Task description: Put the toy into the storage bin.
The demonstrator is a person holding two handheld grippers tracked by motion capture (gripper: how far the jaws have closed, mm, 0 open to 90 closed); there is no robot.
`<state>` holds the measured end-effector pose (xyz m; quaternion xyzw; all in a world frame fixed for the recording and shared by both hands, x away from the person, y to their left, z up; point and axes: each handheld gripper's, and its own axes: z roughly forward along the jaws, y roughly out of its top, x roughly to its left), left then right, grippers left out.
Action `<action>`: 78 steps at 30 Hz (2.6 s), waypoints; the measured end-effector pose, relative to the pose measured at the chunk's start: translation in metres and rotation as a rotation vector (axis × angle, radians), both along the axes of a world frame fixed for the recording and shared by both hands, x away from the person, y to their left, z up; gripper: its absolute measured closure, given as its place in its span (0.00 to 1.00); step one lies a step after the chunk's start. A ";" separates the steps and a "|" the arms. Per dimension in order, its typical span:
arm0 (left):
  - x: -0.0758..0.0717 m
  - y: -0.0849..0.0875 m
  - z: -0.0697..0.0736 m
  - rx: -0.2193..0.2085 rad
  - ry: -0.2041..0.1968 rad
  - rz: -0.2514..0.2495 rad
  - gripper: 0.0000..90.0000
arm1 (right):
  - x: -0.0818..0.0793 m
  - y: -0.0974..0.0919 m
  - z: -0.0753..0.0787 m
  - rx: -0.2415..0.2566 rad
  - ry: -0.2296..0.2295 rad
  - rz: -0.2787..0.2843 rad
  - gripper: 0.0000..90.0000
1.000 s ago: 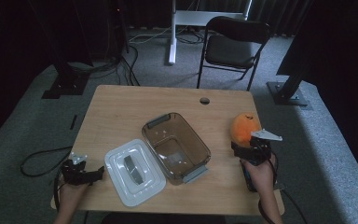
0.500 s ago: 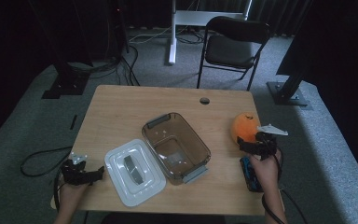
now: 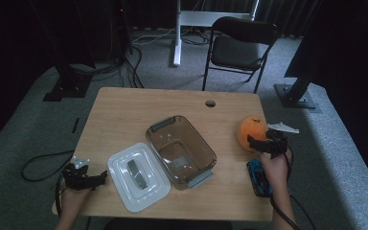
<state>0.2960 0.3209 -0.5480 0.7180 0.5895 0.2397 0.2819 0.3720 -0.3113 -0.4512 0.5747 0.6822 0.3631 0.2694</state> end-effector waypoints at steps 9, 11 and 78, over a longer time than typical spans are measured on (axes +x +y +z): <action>-0.001 0.000 0.000 0.000 0.000 -0.003 0.00 | 0.011 -0.007 -0.001 0.000 0.017 -0.035 0.11; -0.001 0.000 0.000 0.000 0.000 -0.001 0.00 | 0.014 -0.008 -0.004 0.004 0.027 -0.035 0.11; -0.002 0.000 0.000 -0.001 -0.002 -0.002 0.00 | 0.044 -0.003 -0.045 -0.022 0.149 -0.011 0.37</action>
